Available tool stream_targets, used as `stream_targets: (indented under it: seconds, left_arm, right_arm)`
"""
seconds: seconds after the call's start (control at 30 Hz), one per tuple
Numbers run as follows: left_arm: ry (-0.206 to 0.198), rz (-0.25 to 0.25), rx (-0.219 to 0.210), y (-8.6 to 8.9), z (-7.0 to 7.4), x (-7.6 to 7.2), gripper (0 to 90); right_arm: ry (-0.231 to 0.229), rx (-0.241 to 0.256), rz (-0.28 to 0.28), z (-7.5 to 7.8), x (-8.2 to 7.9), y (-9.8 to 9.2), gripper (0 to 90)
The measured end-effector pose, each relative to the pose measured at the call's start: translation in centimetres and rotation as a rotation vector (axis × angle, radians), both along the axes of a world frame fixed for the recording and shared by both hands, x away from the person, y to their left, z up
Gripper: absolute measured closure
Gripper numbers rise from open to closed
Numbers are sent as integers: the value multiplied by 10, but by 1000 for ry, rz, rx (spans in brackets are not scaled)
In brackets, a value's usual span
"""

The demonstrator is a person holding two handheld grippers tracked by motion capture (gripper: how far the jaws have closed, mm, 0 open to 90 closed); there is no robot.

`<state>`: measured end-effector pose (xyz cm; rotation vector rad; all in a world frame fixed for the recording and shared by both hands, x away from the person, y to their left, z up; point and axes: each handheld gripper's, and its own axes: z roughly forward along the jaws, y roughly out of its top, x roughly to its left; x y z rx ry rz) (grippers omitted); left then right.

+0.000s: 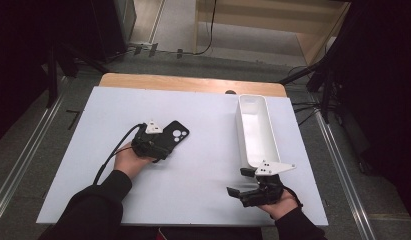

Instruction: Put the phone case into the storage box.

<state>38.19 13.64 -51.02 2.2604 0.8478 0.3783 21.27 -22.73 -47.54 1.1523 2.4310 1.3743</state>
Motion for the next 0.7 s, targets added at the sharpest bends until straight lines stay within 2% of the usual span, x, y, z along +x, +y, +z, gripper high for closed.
stream_targets:
  seconds: [0.23,0.33,0.63,0.7]
  left_arm:
    - [3,2,-13,1,0,0,137]
    - [-3,3,-5,1,1,-1,142]
    - [3,-21,-14,3,4,-1,147]
    - [-4,-16,-35,4,7,-1,148]
  right_arm:
    - [-1,4,1,0,0,1,124]
    - [0,3,2,0,0,0,124]
    - [-3,6,5,0,0,1,124]
    - [-3,8,4,0,0,1,124]
